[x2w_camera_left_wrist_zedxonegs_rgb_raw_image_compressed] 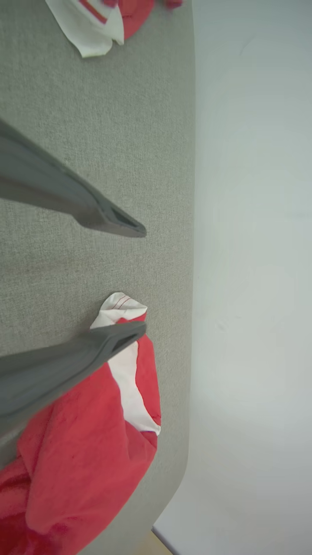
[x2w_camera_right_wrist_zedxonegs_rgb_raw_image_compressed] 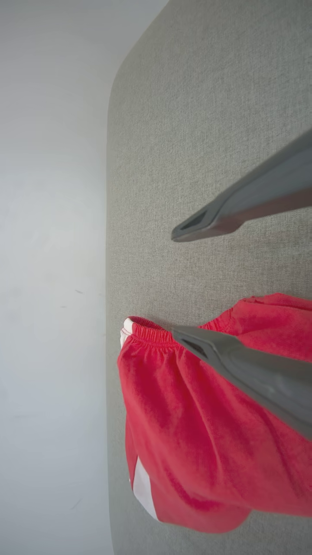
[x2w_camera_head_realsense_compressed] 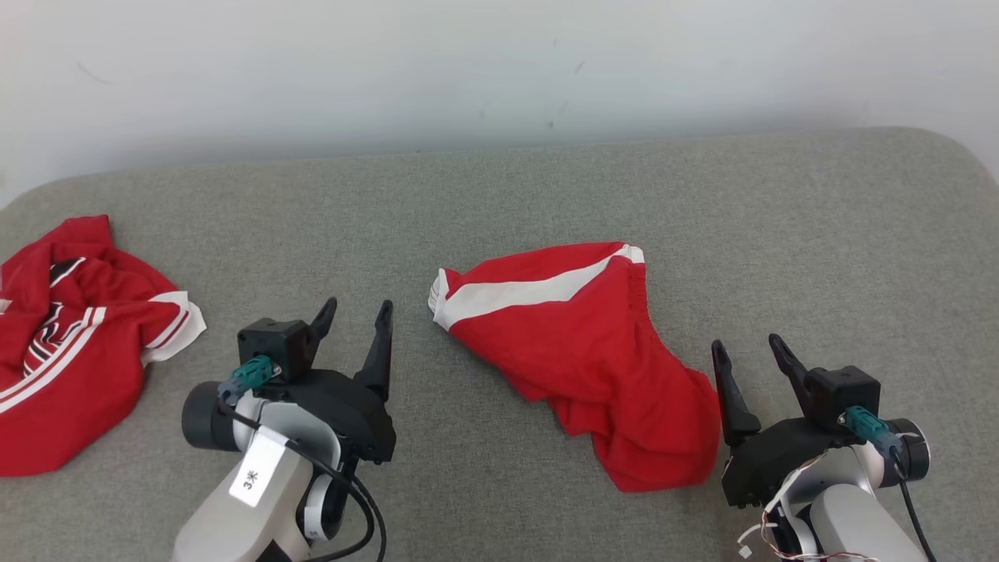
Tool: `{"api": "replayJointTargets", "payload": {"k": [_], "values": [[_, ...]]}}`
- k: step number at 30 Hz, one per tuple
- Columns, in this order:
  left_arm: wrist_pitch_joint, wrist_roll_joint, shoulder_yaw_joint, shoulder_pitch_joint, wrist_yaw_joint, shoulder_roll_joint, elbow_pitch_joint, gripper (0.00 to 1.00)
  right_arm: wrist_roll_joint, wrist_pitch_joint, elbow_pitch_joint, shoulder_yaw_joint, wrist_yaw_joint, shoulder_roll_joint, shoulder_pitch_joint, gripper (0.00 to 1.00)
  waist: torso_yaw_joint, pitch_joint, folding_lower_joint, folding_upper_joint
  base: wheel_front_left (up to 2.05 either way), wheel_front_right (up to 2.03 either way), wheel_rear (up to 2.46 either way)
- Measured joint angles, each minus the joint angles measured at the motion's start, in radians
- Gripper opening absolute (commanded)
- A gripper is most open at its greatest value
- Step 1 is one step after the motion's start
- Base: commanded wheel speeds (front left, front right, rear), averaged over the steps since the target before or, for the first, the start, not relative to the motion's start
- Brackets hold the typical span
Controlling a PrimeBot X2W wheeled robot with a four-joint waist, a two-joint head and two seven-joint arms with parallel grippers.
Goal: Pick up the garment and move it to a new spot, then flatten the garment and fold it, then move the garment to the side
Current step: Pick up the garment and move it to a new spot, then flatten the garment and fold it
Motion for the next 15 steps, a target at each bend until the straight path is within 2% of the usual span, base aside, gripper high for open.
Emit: {"api": "replayJointTargets", "payload": {"k": [5,15], "values": [[-0.012,0.027,0.043,0.034,0.0,-0.008,0.018,1.0,0.001,0.001,0.0,-0.001,0.0,0.0,0.007,1.0,0.005,0.001,0.0,0.0,0.0,0.0,0.0],[-0.05,0.107,0.198,0.15,0.0,-0.027,-0.019,1.0,0.015,0.0,0.002,-0.01,0.0,-0.003,0.01,1.0,0.018,-0.012,0.0,0.0,0.0,0.0,0.0]]}}
